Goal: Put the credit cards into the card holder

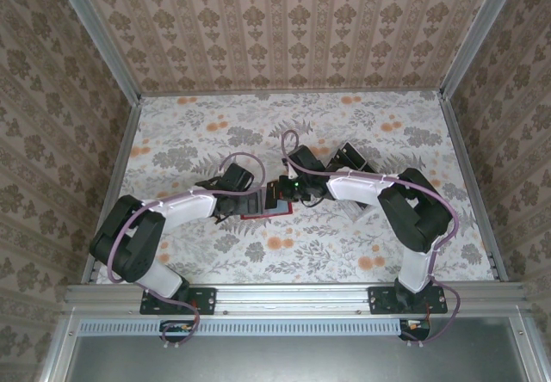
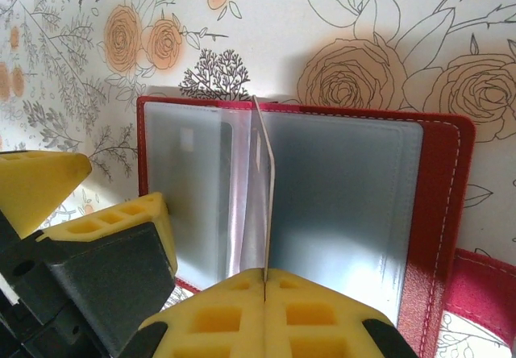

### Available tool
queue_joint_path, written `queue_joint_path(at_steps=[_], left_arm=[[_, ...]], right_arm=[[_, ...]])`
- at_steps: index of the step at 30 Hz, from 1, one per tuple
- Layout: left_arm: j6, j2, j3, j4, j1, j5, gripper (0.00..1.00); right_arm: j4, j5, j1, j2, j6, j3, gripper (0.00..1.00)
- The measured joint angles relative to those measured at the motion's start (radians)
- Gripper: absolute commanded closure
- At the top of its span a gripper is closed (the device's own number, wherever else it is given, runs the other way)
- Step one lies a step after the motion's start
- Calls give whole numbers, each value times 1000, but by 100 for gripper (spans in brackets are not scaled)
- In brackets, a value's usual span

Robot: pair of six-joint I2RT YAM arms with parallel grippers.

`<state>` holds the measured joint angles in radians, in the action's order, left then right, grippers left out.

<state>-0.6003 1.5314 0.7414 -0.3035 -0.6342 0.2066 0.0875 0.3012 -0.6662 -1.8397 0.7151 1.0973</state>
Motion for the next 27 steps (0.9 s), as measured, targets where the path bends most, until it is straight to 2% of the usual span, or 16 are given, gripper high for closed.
queue_joint_path(at_steps=[10, 27], left_arm=[[-10, -8, -10, 2, 1, 0, 0], [-10, -9, -15, 12, 1, 0, 0]], right_arm=[[-149, 101, 30, 0, 47, -66, 100], [-200, 122, 39, 23, 71, -93, 100]])
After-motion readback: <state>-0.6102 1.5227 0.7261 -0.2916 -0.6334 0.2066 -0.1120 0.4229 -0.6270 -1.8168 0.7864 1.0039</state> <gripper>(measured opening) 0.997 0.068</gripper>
